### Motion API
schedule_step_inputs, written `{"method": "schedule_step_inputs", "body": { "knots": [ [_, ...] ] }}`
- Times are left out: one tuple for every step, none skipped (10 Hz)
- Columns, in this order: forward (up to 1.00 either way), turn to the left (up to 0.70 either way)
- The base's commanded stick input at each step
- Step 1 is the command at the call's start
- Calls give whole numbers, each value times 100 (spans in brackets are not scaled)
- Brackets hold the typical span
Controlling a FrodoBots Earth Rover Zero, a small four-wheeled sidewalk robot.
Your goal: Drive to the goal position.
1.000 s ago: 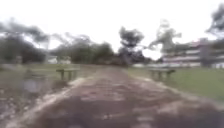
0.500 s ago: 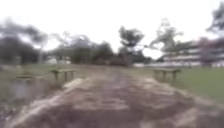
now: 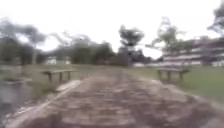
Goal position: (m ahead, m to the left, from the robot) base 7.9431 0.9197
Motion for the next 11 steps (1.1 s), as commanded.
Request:
{"method": "schedule_step_inputs", "body": {
  "knots": [
    [70,0],
    [70,0],
    [70,0],
    [70,0],
    [70,0],
    [70,0],
    [70,0],
    [70,0],
    [70,0],
    [70,0],
    [61,0]
  ]
}}
